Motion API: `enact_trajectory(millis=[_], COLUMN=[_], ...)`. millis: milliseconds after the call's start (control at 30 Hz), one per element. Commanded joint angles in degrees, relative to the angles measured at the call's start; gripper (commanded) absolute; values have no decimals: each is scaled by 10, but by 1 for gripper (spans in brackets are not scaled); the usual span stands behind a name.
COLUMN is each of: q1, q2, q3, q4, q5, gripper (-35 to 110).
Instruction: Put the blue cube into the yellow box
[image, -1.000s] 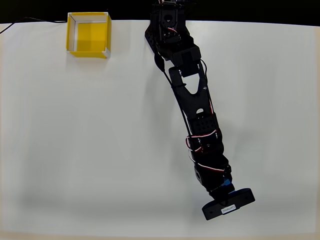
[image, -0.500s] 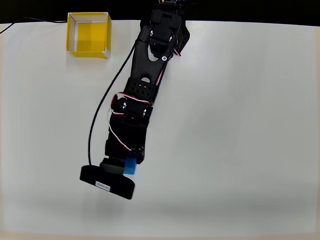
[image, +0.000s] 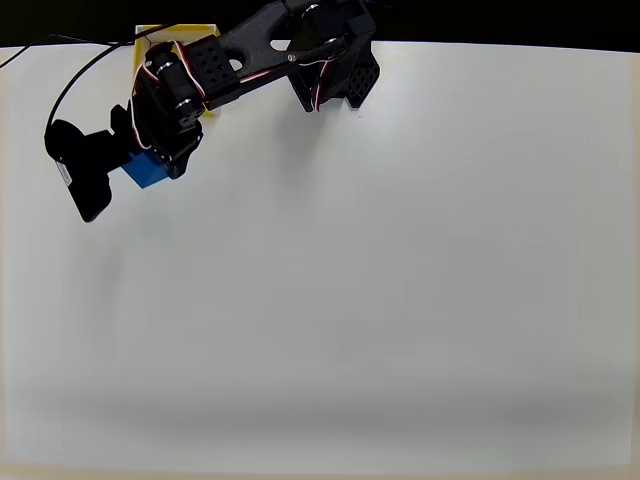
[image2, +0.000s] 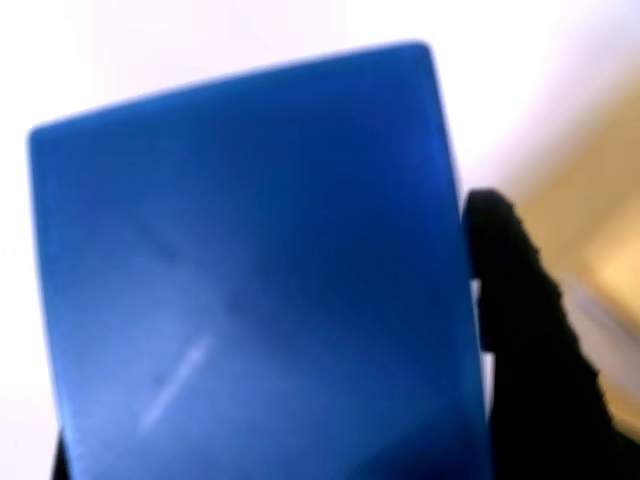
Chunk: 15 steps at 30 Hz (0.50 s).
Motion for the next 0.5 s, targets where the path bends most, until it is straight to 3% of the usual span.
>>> enact_trajectory(millis=[0, 267, 467], q1=[95, 207, 243], q2=[83, 75, 55], q3=[25, 59, 111], q4=[6, -9, -95], q5=[-34, -49, -47], gripper=[14, 14, 14])
